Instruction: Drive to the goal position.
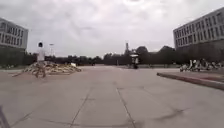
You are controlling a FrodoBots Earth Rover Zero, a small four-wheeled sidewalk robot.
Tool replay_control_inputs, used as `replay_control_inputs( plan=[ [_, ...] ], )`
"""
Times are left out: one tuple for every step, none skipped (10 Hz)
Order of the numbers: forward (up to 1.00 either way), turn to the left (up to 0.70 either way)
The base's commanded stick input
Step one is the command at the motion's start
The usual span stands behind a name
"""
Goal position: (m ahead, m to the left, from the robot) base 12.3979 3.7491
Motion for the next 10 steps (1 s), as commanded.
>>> replay_control_inputs(
  plan=[
    [0.7,0.0],
    [0.7,0.0],
    [0.7,0.0],
    [0.7,0.0],
    [0.7,0.0],
    [0.7,0.0],
    [0.7,0.0],
    [0.7,0.0],
    [0.7,0.0],
    [0.7,0.0]
  ],
)
